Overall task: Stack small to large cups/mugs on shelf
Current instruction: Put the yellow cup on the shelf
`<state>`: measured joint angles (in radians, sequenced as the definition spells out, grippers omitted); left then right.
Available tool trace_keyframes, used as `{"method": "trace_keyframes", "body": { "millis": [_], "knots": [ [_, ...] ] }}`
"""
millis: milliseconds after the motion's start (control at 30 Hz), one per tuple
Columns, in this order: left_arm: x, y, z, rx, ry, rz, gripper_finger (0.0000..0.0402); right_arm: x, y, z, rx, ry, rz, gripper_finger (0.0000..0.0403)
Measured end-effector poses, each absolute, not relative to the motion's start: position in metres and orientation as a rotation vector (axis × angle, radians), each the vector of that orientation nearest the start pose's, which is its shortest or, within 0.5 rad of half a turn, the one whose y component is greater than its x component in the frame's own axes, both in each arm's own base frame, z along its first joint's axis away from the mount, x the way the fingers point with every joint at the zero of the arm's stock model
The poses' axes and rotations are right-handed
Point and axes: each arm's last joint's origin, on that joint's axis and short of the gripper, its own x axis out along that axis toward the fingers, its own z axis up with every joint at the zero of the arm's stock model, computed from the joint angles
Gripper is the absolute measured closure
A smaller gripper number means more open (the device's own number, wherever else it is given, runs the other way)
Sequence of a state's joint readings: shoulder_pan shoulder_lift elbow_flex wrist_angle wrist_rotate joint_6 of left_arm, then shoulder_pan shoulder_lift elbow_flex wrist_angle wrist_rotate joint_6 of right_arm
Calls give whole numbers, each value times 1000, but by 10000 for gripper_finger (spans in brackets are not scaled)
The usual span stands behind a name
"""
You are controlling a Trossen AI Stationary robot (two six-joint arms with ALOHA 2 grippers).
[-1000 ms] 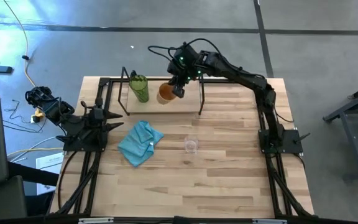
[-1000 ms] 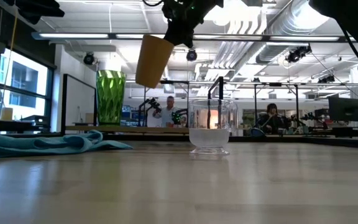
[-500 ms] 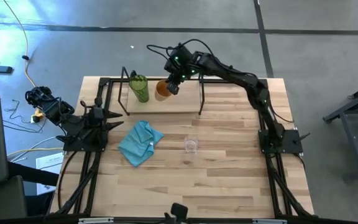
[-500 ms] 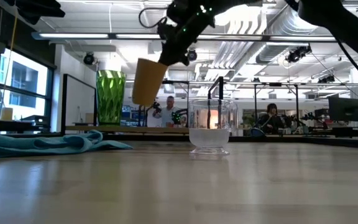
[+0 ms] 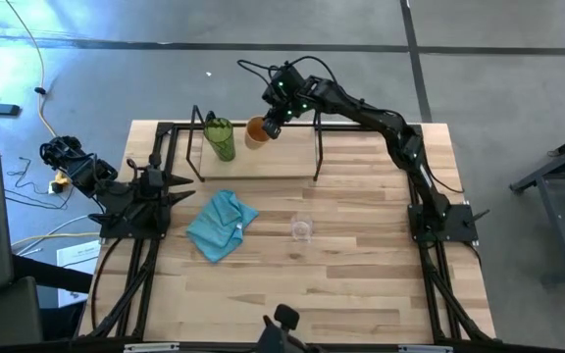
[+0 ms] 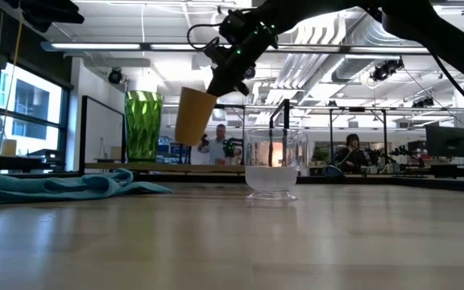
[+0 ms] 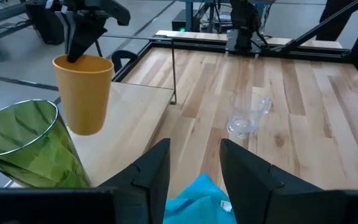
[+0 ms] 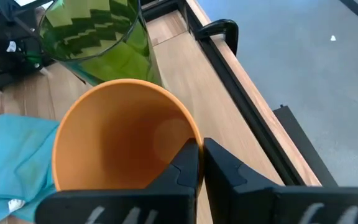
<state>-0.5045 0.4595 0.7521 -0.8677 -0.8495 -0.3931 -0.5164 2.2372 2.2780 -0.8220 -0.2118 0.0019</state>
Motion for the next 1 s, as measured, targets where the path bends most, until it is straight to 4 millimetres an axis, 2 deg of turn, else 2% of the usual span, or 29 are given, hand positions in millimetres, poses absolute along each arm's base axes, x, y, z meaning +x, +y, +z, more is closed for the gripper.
{"method": "trace_keyframes", "body": {
  "millis": [700,1000],
  "knots": [
    [75,-16,302,-50,364,428,273,432,-234,309,375,773,-390,403],
    [75,-16,302,-61,362,429,273,444,-228,290,398,809,-392,403]
  ]
}}
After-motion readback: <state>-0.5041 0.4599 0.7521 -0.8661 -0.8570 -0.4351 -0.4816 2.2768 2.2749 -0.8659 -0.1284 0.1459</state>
